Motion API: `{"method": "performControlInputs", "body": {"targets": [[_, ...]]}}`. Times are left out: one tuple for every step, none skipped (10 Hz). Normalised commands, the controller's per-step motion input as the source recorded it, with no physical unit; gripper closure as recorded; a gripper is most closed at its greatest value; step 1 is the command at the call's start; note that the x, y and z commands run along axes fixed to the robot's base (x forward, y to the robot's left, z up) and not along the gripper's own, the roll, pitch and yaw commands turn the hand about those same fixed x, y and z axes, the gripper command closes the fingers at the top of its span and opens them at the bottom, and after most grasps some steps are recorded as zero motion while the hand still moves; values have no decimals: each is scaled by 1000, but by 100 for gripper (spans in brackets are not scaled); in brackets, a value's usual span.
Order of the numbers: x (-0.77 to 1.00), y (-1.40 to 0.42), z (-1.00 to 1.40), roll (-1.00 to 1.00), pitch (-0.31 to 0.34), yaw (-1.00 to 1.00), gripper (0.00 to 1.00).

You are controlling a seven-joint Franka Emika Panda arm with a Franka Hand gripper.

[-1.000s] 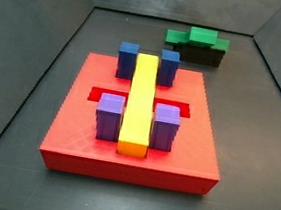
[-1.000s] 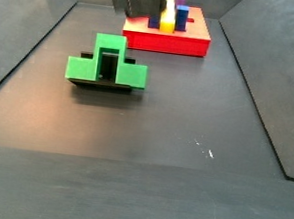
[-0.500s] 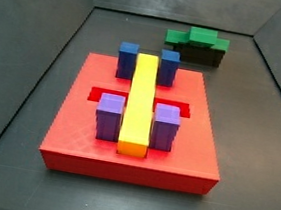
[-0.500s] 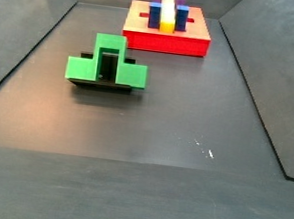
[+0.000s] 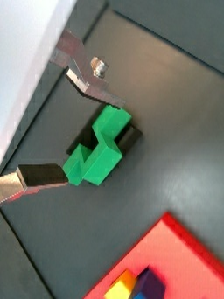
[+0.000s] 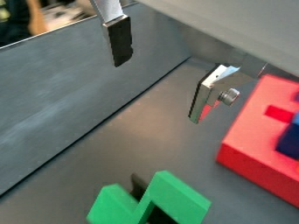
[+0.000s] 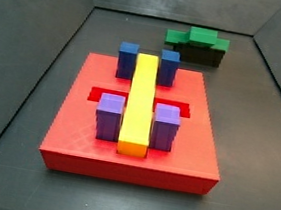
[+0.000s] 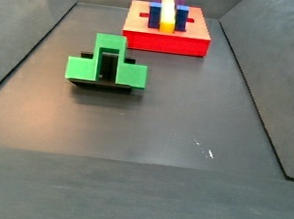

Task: Pick up the green object. Move up. Place the green object on the fixture. Regrasp the green object. Move to above the board. Insert the green object.
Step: Regrasp the green object.

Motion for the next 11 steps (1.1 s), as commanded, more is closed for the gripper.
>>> {"method": "performControlInputs", "body": {"targets": [[-57, 0, -220, 951, -140, 686, 0], [0, 0, -211, 991, 14, 680, 0], [0, 0, -177, 1000, 83, 623, 0], [0, 0, -154, 1000, 86, 577, 0], [66, -71, -83, 1000, 80, 391, 0], [117, -197, -23, 1000, 111, 237, 0], [117, -286, 0, 1000, 166, 103, 0], [149, -329, 0, 1000, 186, 46, 0], [149, -360, 0, 1000, 226, 0, 0], [189, -374, 0, 1000, 283, -43, 0], [143, -349, 0, 1000, 311, -97, 0]]}}
